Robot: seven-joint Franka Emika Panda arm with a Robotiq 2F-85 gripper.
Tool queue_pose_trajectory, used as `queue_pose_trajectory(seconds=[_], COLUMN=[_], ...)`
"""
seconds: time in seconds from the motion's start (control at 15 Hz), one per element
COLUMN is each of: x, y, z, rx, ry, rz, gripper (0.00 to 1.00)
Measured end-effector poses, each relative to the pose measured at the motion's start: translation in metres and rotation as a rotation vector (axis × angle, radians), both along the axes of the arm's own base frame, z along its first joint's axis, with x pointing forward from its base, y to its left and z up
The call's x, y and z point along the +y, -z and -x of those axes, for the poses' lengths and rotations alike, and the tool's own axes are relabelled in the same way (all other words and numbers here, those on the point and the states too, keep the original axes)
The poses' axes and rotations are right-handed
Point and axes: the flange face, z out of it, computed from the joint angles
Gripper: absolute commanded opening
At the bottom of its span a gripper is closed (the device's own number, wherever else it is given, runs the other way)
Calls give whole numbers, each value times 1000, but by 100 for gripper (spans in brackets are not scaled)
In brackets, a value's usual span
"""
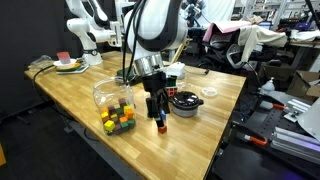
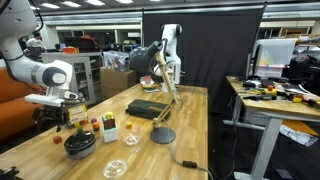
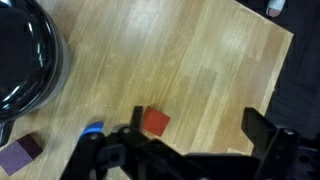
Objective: Pick up the yellow block and stack it on top of the rubix cube, then pick up the brown block and stack it on top of the yellow block.
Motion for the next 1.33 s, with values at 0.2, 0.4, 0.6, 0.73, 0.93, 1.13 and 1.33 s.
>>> queue_pose_trajectory(seconds=[0.2,0.4,0.6,0.73,0.93,1.13,1.33], x=[1,1,0,0,2,0,-5], y=[13,24,29,31,36,39,42], z=[-6,-10,-10,-9,-7,-9,-12], rx=[5,4,-7,-11,-8,-7,-7], ry=[34,79,114,128,146,161,174], rz=[5,40,86,104,118,125,132], gripper=[100,100,100,100,100,100,100])
